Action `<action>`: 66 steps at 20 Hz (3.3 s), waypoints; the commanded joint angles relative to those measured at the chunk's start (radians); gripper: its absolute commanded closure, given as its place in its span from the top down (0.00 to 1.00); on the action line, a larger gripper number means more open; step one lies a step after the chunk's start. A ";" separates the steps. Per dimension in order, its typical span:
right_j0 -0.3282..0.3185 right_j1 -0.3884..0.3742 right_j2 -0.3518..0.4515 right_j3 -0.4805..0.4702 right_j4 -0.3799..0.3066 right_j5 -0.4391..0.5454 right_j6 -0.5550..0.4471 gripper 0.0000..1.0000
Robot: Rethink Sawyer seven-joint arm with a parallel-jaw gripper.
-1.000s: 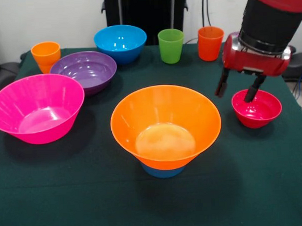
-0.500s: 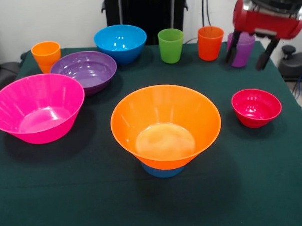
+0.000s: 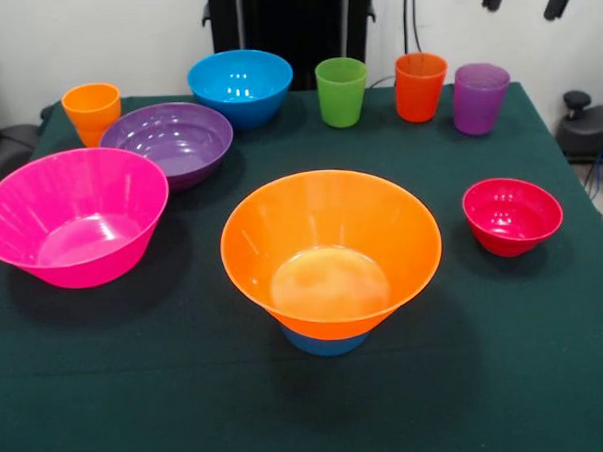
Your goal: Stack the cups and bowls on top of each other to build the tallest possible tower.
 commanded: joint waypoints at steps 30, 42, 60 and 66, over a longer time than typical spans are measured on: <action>-0.031 0.086 0.107 0.281 -0.011 -0.281 0.016 1.00; -0.022 0.047 0.137 0.339 0.030 -0.268 0.046 1.00; 0.066 0.117 0.116 0.320 0.086 -0.361 0.149 1.00; 0.054 0.139 0.112 0.324 0.076 -0.403 0.124 1.00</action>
